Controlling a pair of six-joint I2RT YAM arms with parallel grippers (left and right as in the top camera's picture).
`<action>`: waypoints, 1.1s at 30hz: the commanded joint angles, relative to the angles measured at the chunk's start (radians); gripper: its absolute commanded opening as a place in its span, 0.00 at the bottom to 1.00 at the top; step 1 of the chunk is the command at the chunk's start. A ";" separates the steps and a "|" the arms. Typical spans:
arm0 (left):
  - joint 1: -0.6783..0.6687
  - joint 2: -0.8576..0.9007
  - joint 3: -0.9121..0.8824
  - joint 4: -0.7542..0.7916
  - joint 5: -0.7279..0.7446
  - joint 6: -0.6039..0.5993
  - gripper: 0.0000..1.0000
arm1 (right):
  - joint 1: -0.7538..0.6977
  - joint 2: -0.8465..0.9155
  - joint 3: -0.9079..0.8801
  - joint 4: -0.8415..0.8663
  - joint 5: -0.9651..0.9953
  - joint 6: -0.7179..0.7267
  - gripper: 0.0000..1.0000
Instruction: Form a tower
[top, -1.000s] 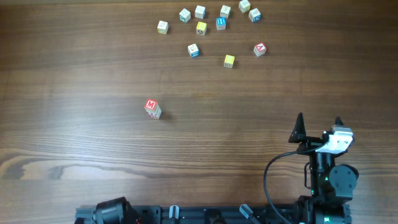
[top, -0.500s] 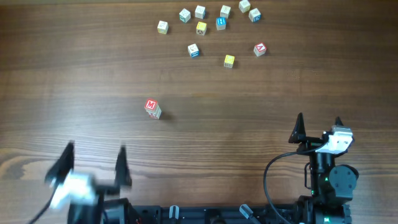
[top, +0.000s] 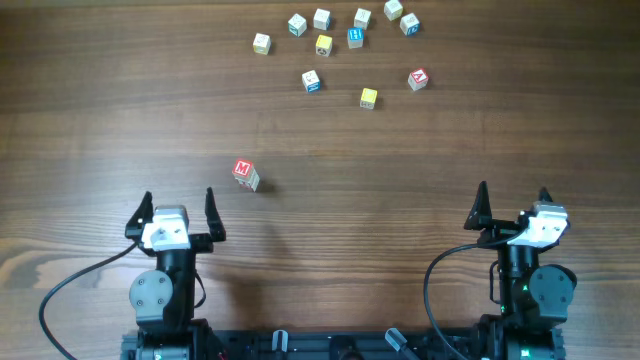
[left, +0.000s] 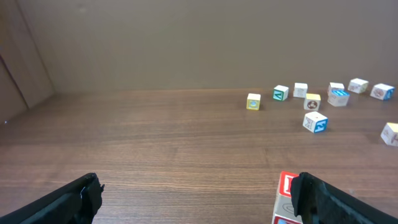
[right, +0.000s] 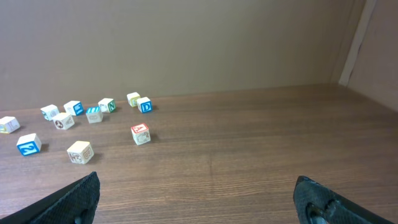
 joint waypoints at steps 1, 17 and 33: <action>-0.009 -0.011 -0.016 0.011 -0.072 -0.117 1.00 | 0.001 -0.005 -0.001 0.003 -0.017 -0.011 1.00; -0.011 -0.011 -0.016 0.015 -0.065 -0.139 1.00 | 0.002 -0.005 -0.001 0.003 -0.017 -0.011 1.00; -0.011 -0.008 -0.016 0.015 -0.065 -0.139 1.00 | 0.002 -0.005 -0.001 0.003 -0.017 -0.011 1.00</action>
